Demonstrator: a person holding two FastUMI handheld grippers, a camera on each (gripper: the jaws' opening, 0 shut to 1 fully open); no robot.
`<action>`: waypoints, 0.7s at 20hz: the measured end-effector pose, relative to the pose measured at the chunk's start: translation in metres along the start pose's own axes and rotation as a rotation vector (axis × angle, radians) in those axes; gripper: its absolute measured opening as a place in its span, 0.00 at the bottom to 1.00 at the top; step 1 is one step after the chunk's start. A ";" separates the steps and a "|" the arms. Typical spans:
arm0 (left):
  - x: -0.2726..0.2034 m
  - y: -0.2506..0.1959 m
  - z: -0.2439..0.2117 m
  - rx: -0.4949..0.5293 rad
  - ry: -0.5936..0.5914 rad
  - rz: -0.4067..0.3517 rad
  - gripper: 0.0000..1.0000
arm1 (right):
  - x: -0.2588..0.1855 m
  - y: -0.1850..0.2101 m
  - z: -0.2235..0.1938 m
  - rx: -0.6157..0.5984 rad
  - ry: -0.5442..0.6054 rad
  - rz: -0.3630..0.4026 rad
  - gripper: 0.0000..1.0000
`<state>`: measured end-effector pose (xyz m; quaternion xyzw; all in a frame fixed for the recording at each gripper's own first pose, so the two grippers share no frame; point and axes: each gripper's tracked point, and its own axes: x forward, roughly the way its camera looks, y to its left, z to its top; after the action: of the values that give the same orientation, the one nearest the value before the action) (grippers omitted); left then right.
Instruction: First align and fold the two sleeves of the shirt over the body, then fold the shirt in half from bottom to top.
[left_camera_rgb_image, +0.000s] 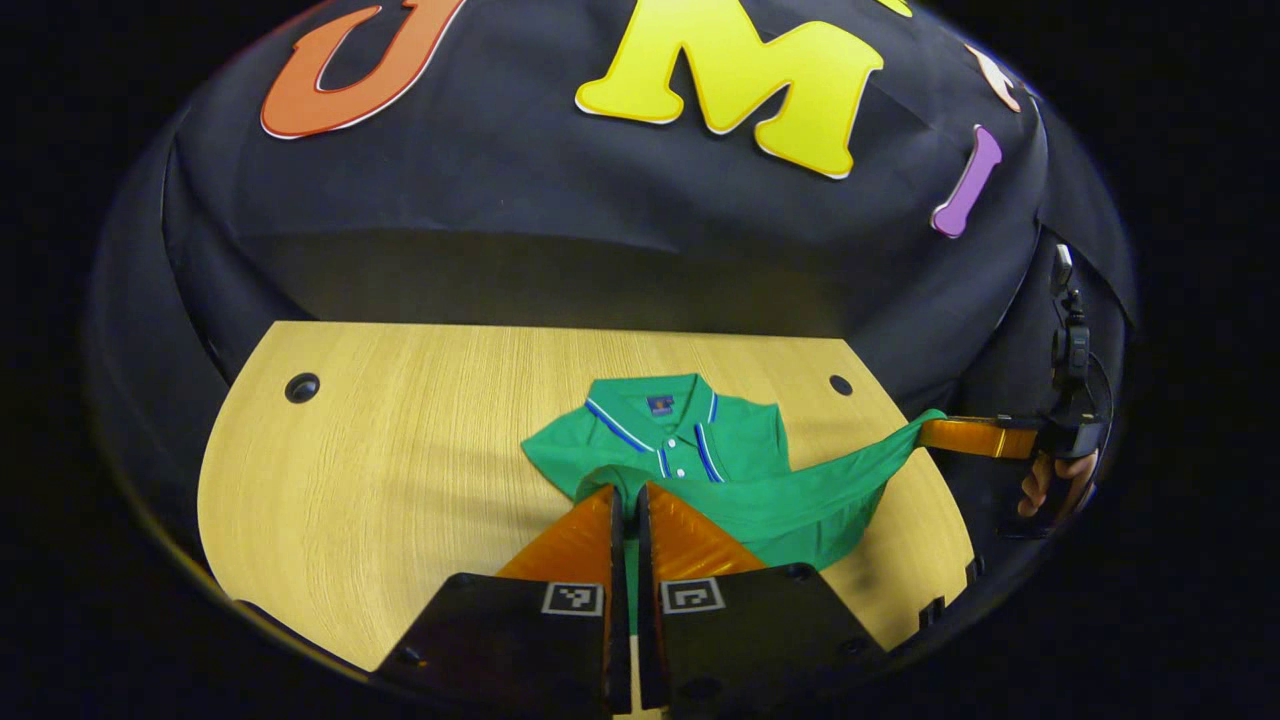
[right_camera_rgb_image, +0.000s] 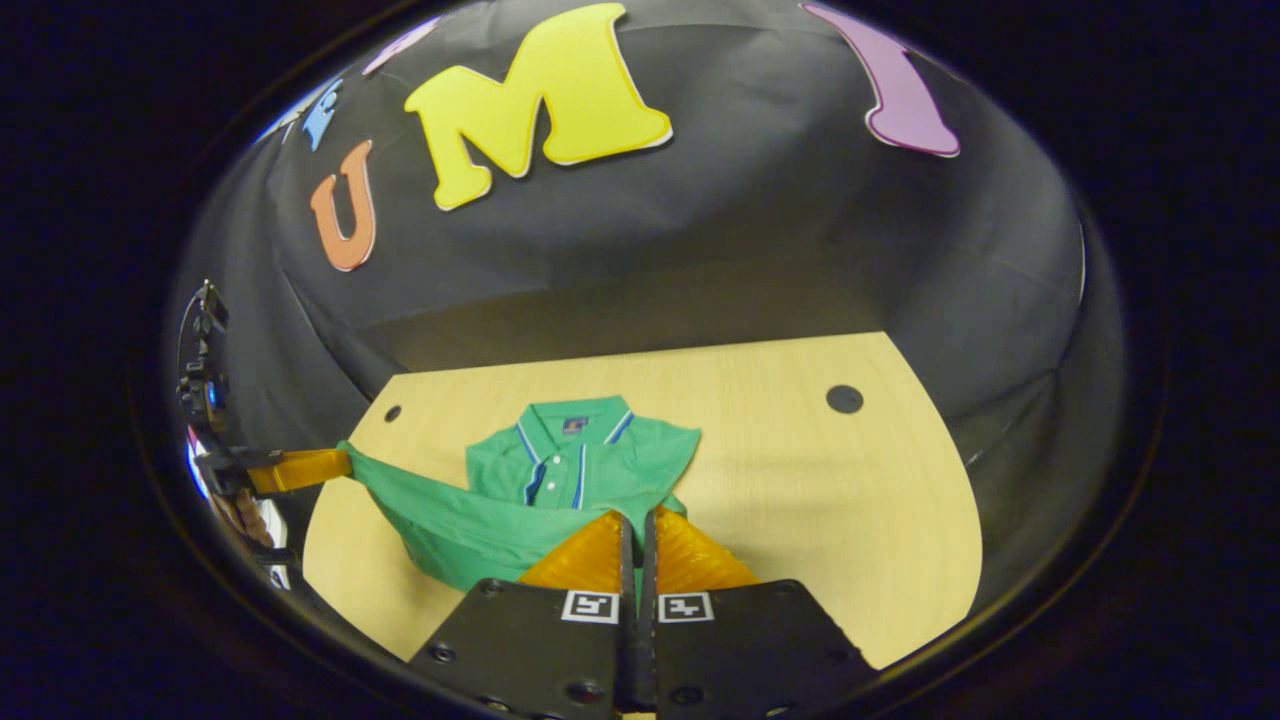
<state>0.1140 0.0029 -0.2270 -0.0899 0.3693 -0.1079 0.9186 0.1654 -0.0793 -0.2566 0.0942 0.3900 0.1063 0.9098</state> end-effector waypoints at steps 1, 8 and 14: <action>0.013 0.004 0.009 0.000 -0.013 0.008 0.08 | 0.015 -0.002 0.013 0.003 -0.013 -0.001 0.00; 0.106 0.051 0.028 0.035 -0.078 0.114 0.08 | 0.125 -0.016 0.051 -0.033 -0.038 -0.008 0.00; 0.163 0.094 -0.025 -0.045 0.021 0.216 0.11 | 0.186 -0.033 0.007 -0.049 0.053 -0.027 0.00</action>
<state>0.2240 0.0483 -0.3750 -0.0689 0.3888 -0.0007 0.9187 0.3001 -0.0616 -0.3882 0.0636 0.4126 0.1059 0.9025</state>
